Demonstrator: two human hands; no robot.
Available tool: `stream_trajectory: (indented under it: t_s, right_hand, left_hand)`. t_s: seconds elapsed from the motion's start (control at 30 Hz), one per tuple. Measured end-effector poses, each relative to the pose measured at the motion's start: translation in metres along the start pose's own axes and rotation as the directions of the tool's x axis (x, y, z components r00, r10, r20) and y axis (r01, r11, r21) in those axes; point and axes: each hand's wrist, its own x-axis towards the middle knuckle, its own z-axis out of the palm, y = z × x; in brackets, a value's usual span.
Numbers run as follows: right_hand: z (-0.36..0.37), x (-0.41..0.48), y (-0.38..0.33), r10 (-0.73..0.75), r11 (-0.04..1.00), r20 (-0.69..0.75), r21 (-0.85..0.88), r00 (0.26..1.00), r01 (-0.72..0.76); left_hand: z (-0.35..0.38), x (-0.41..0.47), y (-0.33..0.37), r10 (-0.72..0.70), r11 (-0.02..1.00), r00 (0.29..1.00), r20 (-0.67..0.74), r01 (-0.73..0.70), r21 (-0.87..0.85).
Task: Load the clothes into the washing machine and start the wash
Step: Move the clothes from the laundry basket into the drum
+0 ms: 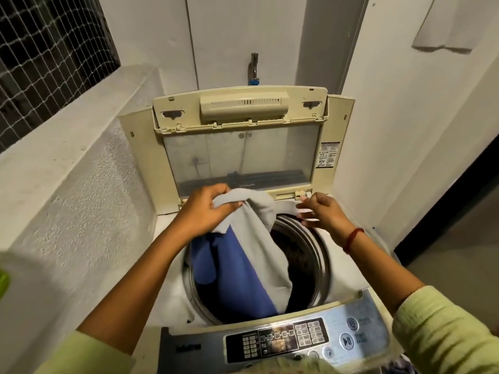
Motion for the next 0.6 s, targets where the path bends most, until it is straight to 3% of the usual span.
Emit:
stream_trajectory:
  t_s: [0.1, 0.2, 0.27, 0.33, 0.4, 0.47, 0.6]
  right_hand:
    - [0.018, -0.008, -0.007, -0.05, 0.953, 0.3, -0.272, 0.952, 0.136]
    - [0.065, -0.017, -0.008, -0.124, 0.904, 0.589, -0.265, 0.798, 0.336]
    - [0.084, -0.019, -0.01, -0.149, 0.837, 0.608, -0.343, 0.78, 0.427]
    - [0.086, -0.017, -0.016, -0.2, 0.76, 0.527, -0.448, 0.826, 0.471]
    - [0.079, -0.015, -0.02, -0.205, 0.698, 0.492, -0.533, 0.846, 0.478]
    - [0.068, -0.01, -0.024, -0.079, 0.625, 0.536, -0.631, 0.841, 0.46]
    - [0.054, 0.0, -0.019, 0.364, 0.415, 0.531, -0.828, 0.765, 0.377]
  left_hand:
    - [-0.002, -0.009, 0.009, 0.087, 0.984, 0.969, 0.231, -0.12, 0.134]
    - [0.006, -0.01, 0.025, 0.141, 0.94, 0.946, 0.293, -0.22, 0.26]
    - [0.005, -0.007, 0.024, 0.118, 0.956, 0.958, 0.262, -0.181, 0.229]
    - [-0.001, -0.005, 0.011, 0.021, 0.98, 0.973, 0.229, -0.065, 0.188]
    - [-0.006, -0.005, -0.004, -0.083, 0.974, 0.953, 0.291, 0.015, 0.228]
    - [-0.006, -0.006, -0.016, -0.202, 0.945, 0.864, 0.46, 0.049, 0.323]
    - [0.008, -0.002, -0.025, -0.386, 0.896, 0.613, 0.689, 0.073, 0.437]
